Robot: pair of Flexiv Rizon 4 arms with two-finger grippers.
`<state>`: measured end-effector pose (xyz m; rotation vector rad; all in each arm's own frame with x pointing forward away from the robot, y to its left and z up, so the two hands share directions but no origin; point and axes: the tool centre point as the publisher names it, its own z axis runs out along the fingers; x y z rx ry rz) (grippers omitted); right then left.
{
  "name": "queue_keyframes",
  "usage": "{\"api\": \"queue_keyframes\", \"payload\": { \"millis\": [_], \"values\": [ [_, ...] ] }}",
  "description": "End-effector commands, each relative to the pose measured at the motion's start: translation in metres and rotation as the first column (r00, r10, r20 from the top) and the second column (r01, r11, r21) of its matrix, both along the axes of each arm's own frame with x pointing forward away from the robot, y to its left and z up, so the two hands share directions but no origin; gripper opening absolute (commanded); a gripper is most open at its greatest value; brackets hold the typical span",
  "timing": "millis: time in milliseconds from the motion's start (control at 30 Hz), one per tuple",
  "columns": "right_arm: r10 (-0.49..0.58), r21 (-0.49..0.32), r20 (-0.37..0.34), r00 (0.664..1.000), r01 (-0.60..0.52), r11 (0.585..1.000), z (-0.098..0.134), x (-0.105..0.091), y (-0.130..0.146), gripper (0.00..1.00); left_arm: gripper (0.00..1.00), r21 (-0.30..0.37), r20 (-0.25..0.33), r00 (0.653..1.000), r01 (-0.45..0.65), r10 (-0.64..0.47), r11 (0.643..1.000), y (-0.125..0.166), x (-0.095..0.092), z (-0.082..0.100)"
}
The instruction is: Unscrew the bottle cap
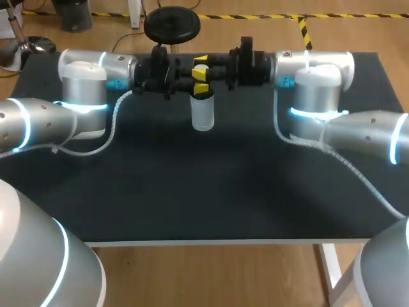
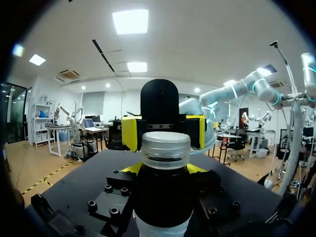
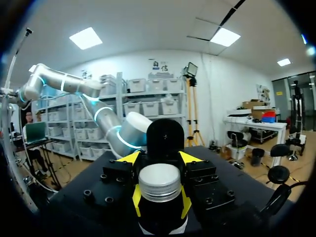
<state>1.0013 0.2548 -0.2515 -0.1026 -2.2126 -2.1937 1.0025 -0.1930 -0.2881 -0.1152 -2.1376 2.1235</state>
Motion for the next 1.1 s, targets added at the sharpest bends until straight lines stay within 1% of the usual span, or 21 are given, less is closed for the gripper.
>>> {"api": "queue_keyframes", "payload": {
  "millis": [33,133,267,367,467,533,567,633,767,933,1033,1100],
  "values": [
    [0.648,0.077,0.064,0.759,-0.651,0.755,-0.007,-0.004,0.008,0.0,0.0,0.003,0.0,1.0,-0.005,0.005,1.0,-0.001,0.005,0.003],
    [0.732,0.08,0.071,0.678,-0.735,0.673,-0.006,-0.008,0.007,0.0,0.0,0.003,0.0,1.0,-0.005,0.005,1.0,-0.001,0.005,0.003],
    [0.808,0.045,0.072,0.585,-0.811,0.584,-0.003,-0.01,0.009,0.0,0.0,0.003,0.0,1.0,-0.005,0.005,1.0,-0.001,0.005,0.003],
    [0.84,0.02,0.064,0.539,-0.842,0.539,0.0,-0.011,0.006,0.0,0.0,0.003,0.0,1.0,-0.005,0.005,1.0,-0.001,0.005,0.003],
    [0.859,0.016,0.07,0.507,-0.862,0.507,0.006,-0.01,0.003,0.0,0.0,0.003,0.0,1.0,-0.005,0.005,1.0,-0.001,0.005,0.003],
    [0.876,0.014,0.08,0.475,-0.879,0.476,0.011,-0.011,0.002,0.0,0.0,0.003,0.0,1.0,-0.005,0.005,1.0,-0.001,0.005,0.003],
    [0.88,0.012,0.081,0.469,-0.883,0.469,0.012,-0.011,0.002,0.0,0.0,0.003,0.0,1.0,-0.005,0.005,1.0,-0.001,0.005,0.003],
    [0.894,0.006,0.086,0.44,-0.897,0.441,0.015,-0.01,0.001,0.0,0.0,0.003,0.0,1.0,-0.005,0.005,1.0,-0.001,0.005,0.003],
    [0.895,-0.01,0.08,0.438,-0.898,0.44,0.019,-0.008,0.001,0.0,0.0,0.003,0.0,1.0,-0.005,0.005,1.0,-0.001,0.005,0.003],
    [0.901,-0.009,0.086,0.424,-0.904,0.427,0.027,-0.005,-0.002,0.0,0.0,0.003,0.0,1.0,-0.005,0.005,1.0,-0.001,0.005,0.003],
    [0.898,-0.018,0.081,0.432,-0.9,0.435,0.031,-0.002,-0.006,0.0,0.0,0.003,0.0,1.0,-0.005,0.005,1.0,-0.001,0.005,0.003],
    [0.883,-0.018,0.082,0.462,-0.885,0.465,0.035,0.002,-0.007,0.0,0.0,0.003,0.0,1.0,-0.005,0.005,1.0,-0.001,0.005,0.003]
  ]
}}
